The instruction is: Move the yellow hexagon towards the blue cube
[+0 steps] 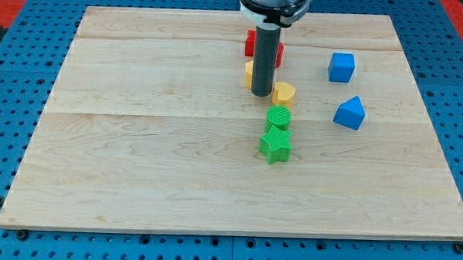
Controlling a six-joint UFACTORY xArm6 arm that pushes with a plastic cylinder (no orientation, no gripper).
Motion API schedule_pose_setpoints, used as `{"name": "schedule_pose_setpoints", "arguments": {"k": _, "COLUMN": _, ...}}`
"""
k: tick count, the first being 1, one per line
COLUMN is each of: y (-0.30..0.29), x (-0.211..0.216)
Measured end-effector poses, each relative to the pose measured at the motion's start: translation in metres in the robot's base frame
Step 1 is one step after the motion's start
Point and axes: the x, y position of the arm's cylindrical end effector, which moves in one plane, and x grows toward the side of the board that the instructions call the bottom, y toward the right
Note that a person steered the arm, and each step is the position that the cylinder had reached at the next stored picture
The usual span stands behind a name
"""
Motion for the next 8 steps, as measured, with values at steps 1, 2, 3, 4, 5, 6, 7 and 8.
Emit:
{"name": "schedule_pose_setpoints", "arguments": {"k": 1, "y": -0.032, "x": -0.002}}
{"name": "schedule_pose_setpoints", "arguments": {"k": 2, "y": -0.045, "x": -0.011}}
{"name": "schedule_pose_setpoints", "arguments": {"k": 3, "y": -0.056, "x": -0.017}}
{"name": "schedule_pose_setpoints", "arguments": {"k": 4, "y": -0.034, "x": -0.04}}
{"name": "schedule_pose_setpoints", "arguments": {"k": 5, "y": -0.032, "x": -0.041}}
{"name": "schedule_pose_setpoints", "arguments": {"k": 6, "y": -0.008, "x": -0.041}}
{"name": "schedule_pose_setpoints", "arguments": {"k": 7, "y": 0.008, "x": -0.041}}
{"name": "schedule_pose_setpoints", "arguments": {"k": 8, "y": 0.0, "x": -0.048}}
